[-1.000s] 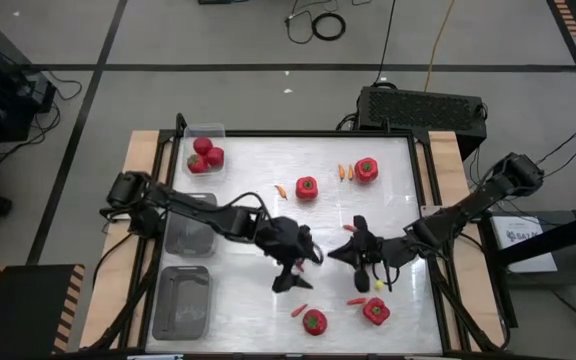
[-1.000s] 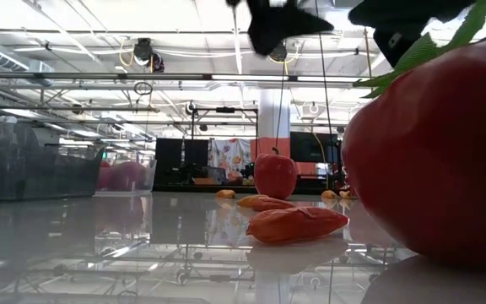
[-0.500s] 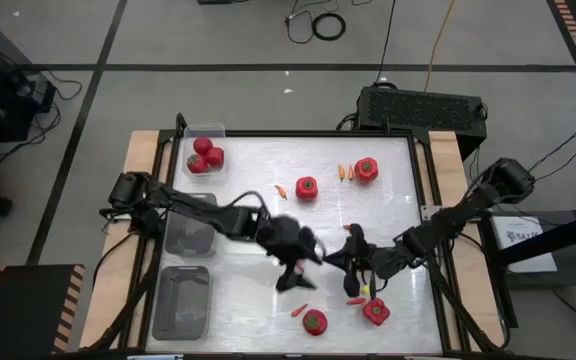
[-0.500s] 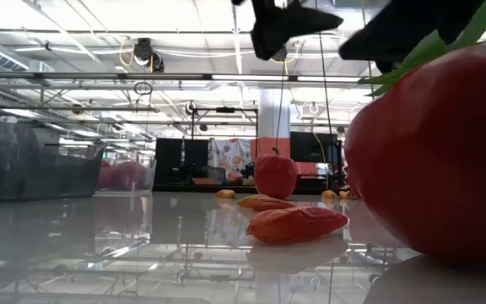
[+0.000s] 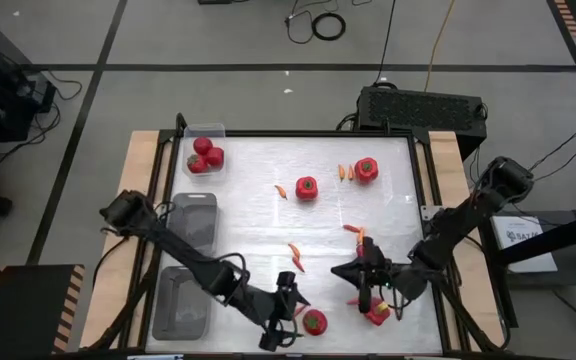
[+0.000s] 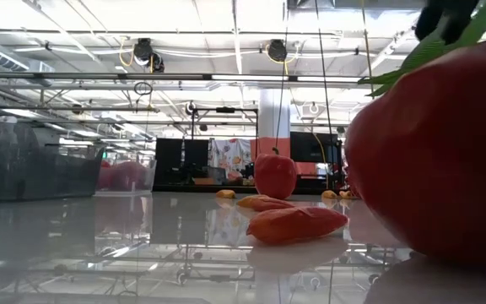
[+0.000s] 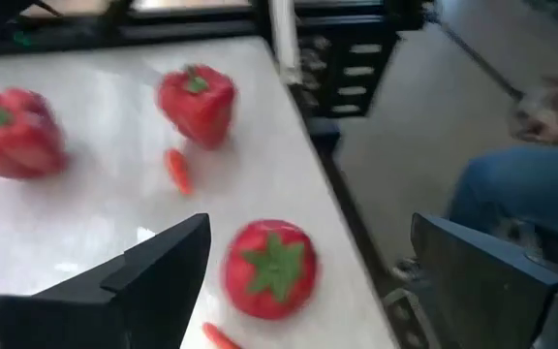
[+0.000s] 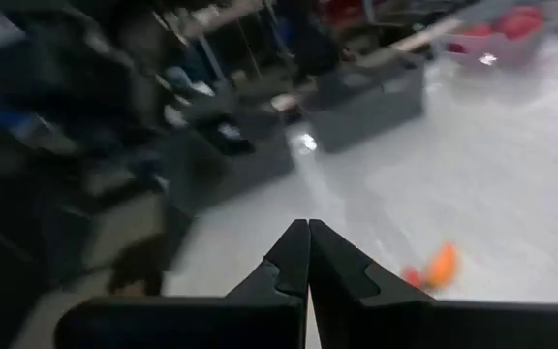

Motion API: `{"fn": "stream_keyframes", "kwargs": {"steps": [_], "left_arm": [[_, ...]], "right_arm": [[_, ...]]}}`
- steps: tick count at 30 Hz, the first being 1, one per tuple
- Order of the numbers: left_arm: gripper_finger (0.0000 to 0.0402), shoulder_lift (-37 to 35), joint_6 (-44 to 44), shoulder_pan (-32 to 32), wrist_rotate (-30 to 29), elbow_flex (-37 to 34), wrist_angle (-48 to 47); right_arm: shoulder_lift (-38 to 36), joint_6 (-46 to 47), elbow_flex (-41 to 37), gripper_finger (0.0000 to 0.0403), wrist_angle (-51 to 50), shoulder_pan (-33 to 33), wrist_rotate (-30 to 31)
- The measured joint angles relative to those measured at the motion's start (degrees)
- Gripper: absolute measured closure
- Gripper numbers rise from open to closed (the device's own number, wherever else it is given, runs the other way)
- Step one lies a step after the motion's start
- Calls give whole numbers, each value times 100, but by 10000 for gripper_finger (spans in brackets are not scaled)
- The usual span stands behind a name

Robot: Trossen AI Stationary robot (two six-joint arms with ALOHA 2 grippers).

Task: Sort produce into baskets
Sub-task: Put the tomato into the transparent bin

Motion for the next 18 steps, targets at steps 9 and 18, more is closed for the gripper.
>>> {"fn": "stream_keyframes", "kwargs": {"steps": [9,18], "left_arm": [[40,861,-47,-95,-248,45,1257],[40,1541,180,2,-376,491,1272]], "right_arm": [[413,-231,1,403,849,648,443],[436,-560,1,403,812,731,553]]}}
